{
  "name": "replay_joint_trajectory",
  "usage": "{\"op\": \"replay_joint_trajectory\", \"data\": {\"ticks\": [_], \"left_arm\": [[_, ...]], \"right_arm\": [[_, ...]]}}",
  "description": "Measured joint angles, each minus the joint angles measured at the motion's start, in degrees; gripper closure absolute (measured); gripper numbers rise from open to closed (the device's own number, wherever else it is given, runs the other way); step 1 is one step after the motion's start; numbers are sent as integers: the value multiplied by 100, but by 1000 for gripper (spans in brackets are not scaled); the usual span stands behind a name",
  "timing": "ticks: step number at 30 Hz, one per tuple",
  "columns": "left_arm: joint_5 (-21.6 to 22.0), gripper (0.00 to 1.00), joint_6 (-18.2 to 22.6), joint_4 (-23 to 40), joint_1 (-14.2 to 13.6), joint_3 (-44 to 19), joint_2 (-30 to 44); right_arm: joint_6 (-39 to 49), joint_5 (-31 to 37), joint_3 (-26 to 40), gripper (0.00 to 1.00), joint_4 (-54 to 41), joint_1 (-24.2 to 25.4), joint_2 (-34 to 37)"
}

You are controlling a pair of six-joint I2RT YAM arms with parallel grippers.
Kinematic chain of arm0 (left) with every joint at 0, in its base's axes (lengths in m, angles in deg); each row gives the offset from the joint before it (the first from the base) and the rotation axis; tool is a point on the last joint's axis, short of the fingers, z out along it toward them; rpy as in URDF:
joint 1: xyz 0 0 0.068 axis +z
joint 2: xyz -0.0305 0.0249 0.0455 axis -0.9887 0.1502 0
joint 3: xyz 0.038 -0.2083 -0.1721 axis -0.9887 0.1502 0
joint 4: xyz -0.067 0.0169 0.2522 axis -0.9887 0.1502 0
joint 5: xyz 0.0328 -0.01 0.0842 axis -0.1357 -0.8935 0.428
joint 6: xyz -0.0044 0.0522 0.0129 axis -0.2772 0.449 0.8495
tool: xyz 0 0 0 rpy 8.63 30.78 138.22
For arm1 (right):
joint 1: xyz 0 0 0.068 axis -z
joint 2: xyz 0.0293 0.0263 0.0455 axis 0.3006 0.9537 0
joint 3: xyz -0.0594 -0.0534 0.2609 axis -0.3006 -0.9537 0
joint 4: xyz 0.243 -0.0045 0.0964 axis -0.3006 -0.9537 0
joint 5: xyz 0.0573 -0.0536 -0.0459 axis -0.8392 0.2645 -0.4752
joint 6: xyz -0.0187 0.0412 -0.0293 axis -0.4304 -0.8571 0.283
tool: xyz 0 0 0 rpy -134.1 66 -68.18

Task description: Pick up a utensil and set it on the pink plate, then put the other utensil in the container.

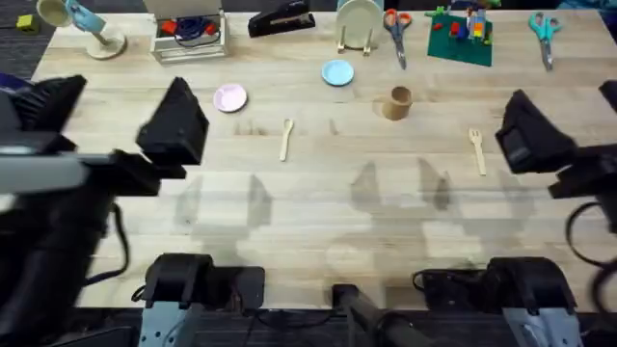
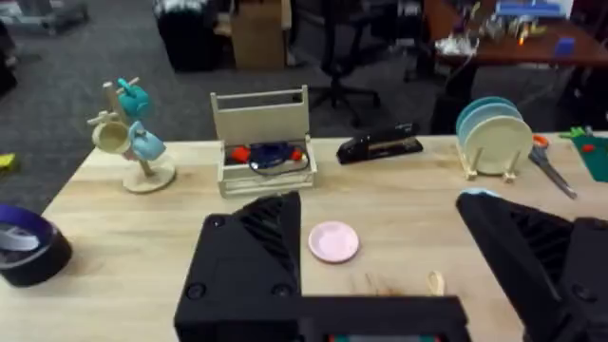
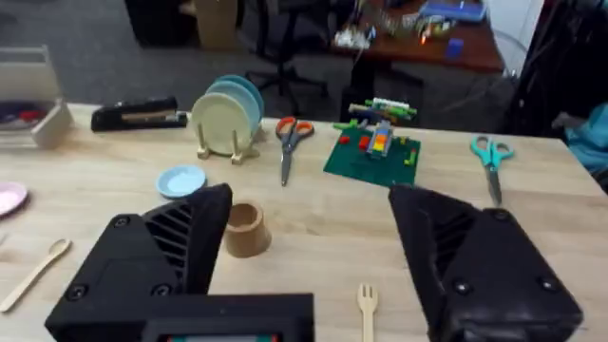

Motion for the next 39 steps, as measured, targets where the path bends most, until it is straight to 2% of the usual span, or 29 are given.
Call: {"op": "replay_joint_trajectory", "data": {"ticks": [6, 12, 17, 22, 30, 39], "left_arm": [[-64, 7, 0, 1140, 0, -1424, 1176], [-271, 8, 0, 1910, -2, -2615, 2266], [-454, 8, -4, 2579, -2, -3435, 3072], [-501, 8, -7, 3252, 0, -4026, 3769], [-520, 8, -74, 4149, -2, -4614, 4626], [-520, 8, -116, 4257, 0, -4650, 4884]], "right_arm": [[18, 0, 1265, 7, -939, 0, 1034], [20, -1, 2578, 7, -1896, 0, 2214], [20, -2, 3584, 7, -2774, 0, 3188], [20, -2, 4299, 7, -3515, 0, 4012], [20, -1, 4718, 7, -4191, 0, 4771], [20, -10, 4727, 8, -4228, 0, 4906]]}}
